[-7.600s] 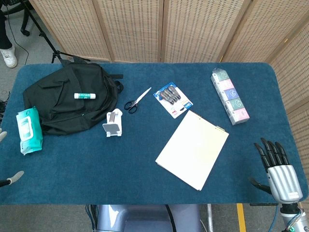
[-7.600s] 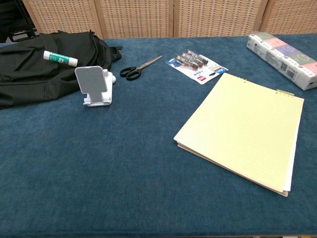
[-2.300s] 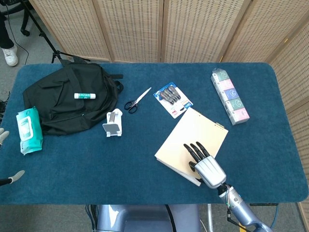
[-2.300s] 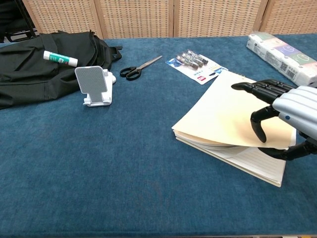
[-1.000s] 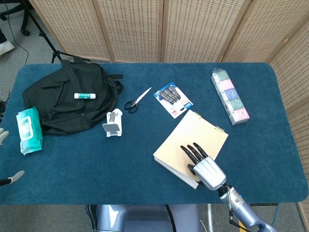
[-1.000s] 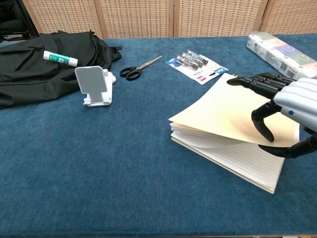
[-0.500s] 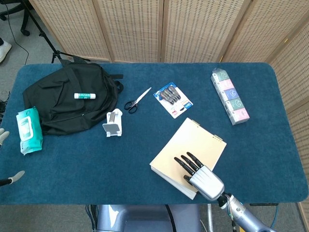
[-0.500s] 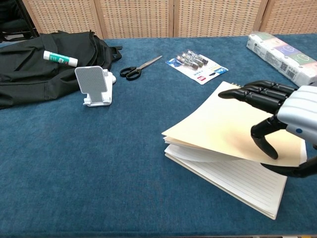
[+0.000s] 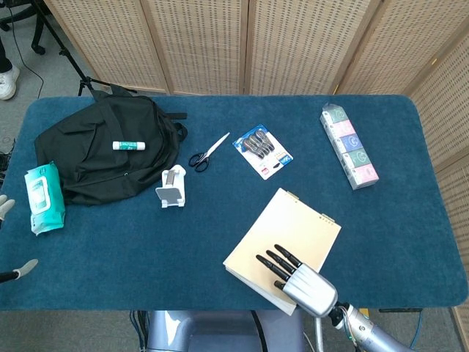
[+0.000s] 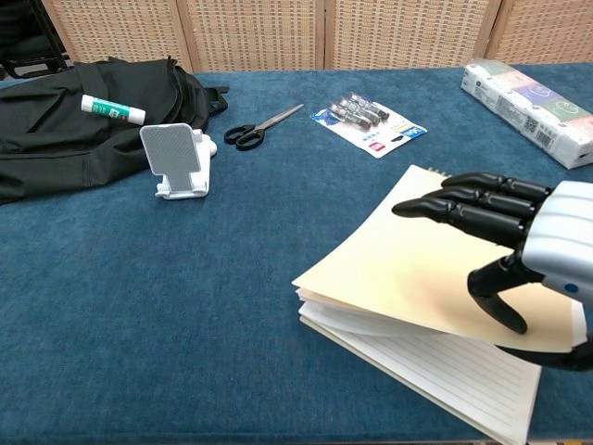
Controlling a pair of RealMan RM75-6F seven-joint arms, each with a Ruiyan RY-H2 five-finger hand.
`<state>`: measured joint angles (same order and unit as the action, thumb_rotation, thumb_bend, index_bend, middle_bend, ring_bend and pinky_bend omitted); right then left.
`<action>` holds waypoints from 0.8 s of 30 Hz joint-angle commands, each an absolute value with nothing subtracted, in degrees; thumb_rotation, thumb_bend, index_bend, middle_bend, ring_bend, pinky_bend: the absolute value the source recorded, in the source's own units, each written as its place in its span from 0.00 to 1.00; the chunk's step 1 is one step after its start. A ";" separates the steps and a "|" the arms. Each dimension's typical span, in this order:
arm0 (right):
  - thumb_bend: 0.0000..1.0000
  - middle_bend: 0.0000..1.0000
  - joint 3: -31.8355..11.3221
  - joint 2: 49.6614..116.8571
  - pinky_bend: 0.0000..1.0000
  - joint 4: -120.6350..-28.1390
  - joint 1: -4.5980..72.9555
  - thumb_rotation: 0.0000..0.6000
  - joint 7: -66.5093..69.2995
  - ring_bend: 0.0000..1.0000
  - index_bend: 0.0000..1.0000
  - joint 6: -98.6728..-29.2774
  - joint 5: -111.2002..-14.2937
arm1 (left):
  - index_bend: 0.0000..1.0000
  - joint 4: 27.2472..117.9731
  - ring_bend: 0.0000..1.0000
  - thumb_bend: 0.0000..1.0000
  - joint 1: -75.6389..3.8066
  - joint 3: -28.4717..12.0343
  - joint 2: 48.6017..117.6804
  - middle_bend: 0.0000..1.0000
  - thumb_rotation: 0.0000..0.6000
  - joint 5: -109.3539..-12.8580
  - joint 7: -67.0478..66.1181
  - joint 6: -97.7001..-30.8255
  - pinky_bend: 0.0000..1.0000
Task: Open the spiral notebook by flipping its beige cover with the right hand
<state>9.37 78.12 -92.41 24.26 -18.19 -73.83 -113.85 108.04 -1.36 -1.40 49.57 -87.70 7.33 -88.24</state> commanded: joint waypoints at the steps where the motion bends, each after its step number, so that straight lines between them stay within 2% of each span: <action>1: 1.00 0.03 9.75 77.79 0.00 -92.72 24.57 1.00 -18.70 0.00 0.67 -73.41 -114.81 | 0.00 108.05 0.00 0.00 -1.34 -1.39 49.61 0.00 1.00 -87.68 7.25 -88.27 0.00; 16: 1.00 0.04 11.20 73.52 0.00 -94.95 29.73 1.00 -18.47 0.00 0.67 -67.00 -119.08 | 0.00 108.23 0.00 0.00 -1.48 -1.48 49.71 0.00 1.00 -87.36 6.75 -88.00 0.00; 24: 1.00 0.04 13.18 71.95 0.00 -97.00 30.31 1.00 -18.85 0.00 0.67 -66.84 -122.26 | 0.00 108.38 0.00 0.00 -1.48 -1.41 49.83 0.00 1.00 -87.45 6.24 -87.94 0.00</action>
<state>12.94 72.12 -96.78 30.22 -18.76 -66.85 -121.97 108.39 -1.48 -1.40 49.84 -87.45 6.24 -87.93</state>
